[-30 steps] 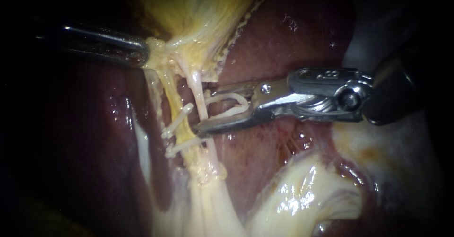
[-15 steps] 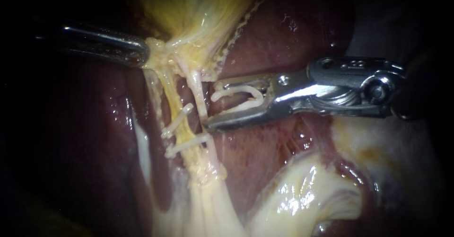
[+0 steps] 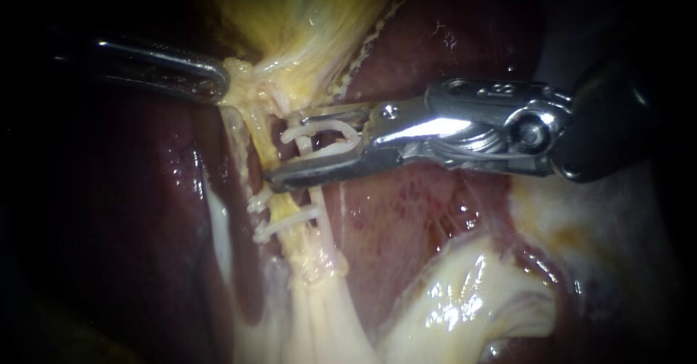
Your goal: Clipping third clip left tube
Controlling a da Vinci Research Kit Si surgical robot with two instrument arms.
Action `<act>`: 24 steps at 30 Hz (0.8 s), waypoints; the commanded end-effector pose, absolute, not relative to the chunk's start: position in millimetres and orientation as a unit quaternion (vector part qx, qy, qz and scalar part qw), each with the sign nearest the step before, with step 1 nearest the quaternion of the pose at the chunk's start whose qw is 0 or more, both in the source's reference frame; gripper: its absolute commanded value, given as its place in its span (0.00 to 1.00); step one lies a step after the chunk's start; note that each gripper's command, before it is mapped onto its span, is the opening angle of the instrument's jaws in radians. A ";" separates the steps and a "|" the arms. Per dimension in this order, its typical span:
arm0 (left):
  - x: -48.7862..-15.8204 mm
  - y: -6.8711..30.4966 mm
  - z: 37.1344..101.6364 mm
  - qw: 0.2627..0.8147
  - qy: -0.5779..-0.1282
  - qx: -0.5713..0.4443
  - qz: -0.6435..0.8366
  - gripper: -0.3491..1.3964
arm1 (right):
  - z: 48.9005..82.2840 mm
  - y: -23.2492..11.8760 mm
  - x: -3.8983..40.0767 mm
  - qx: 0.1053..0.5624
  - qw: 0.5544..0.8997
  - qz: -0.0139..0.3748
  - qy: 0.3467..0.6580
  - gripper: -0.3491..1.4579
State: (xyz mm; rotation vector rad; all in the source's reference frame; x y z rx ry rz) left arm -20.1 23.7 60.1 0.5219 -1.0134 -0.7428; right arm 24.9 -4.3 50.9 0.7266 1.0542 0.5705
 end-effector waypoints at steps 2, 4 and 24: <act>-20.1 23.7 60.1 0.777 -0.468 0.241 -0.343 0.00 | 51.3 -4.3 24.9 0.338 0.763 0.265 0.483 0.47; -20.1 23.7 60.1 0.777 -0.468 0.241 -0.343 0.00 | 51.6 -4.4 25.0 0.339 0.762 0.266 0.482 0.47; -20.1 23.6 60.1 0.778 -0.468 0.241 -0.343 0.00 | 55.9 -4.8 25.2 0.355 0.756 0.280 0.473 0.47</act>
